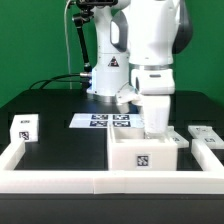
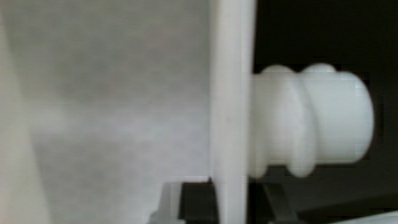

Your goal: Assemble cabinet

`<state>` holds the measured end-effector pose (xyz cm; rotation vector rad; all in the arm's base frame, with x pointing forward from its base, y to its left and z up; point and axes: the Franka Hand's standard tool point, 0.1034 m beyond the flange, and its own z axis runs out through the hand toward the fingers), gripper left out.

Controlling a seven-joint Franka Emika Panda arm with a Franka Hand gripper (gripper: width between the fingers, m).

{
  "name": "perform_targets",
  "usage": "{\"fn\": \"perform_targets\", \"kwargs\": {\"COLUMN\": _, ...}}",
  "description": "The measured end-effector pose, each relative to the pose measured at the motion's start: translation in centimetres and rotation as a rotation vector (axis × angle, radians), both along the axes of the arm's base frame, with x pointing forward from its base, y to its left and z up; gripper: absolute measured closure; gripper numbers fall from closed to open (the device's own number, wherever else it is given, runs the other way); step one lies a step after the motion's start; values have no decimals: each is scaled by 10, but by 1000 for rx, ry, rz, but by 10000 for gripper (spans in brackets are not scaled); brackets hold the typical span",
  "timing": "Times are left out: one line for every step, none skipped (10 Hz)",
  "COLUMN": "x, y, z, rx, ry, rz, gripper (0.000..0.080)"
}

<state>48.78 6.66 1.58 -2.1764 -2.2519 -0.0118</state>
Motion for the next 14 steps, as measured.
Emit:
{"fn": "perform_targets", "kwargs": {"x": 7, "y": 8, "z": 0, "rx": 3, "ry": -1, "rz": 11, "gripper": 764}}
{"fn": "perform_targets", "kwargs": {"x": 16, "y": 18, "z": 0, "rx": 8, "ry": -8, "rz": 20, "gripper": 764}}
{"fn": "perform_targets", "kwargs": {"x": 23, "y": 26, "z": 0, "rx": 12, "ry": -16, "rz": 18, "gripper": 764}}
{"fn": "perform_targets", "kwargs": {"x": 26, "y": 31, "z": 0, "rx": 13, "ry": -18, "rz": 5, "gripper": 764}}
{"fn": "perform_targets", "kwargs": {"x": 31, "y": 38, "z": 0, "rx": 13, "ry": -17, "rz": -3, "gripper": 764}}
{"fn": "perform_targets", "kwargs": {"x": 34, "y": 42, "z": 0, "rx": 7, "ry": 0, "rz": -20, "gripper": 764}}
{"fn": "perform_targets", "kwargs": {"x": 34, "y": 44, "z": 1, "rx": 3, "ry": 9, "rz": -41, "gripper": 764}}
{"fn": "perform_targets", "kwargs": {"x": 34, "y": 45, "z": 1, "rx": 4, "ry": 9, "rz": -47, "gripper": 764}}
{"fn": "perform_targets", "kwargs": {"x": 34, "y": 44, "z": 1, "rx": 4, "ry": 9, "rz": -48, "gripper": 757}}
{"fn": "perform_targets", "kwargs": {"x": 34, "y": 44, "z": 1, "rx": 4, "ry": 10, "rz": -48, "gripper": 757}}
{"fn": "perform_targets", "kwargs": {"x": 34, "y": 44, "z": 0, "rx": 4, "ry": 10, "rz": -49, "gripper": 575}}
{"fn": "perform_targets", "kwargs": {"x": 34, "y": 43, "z": 0, "rx": 4, "ry": 10, "rz": -49, "gripper": 393}}
{"fn": "perform_targets", "kwargs": {"x": 34, "y": 43, "z": 1, "rx": 4, "ry": 9, "rz": -50, "gripper": 393}}
{"fn": "perform_targets", "kwargs": {"x": 32, "y": 39, "z": 3, "rx": 4, "ry": 6, "rz": -54, "gripper": 258}}
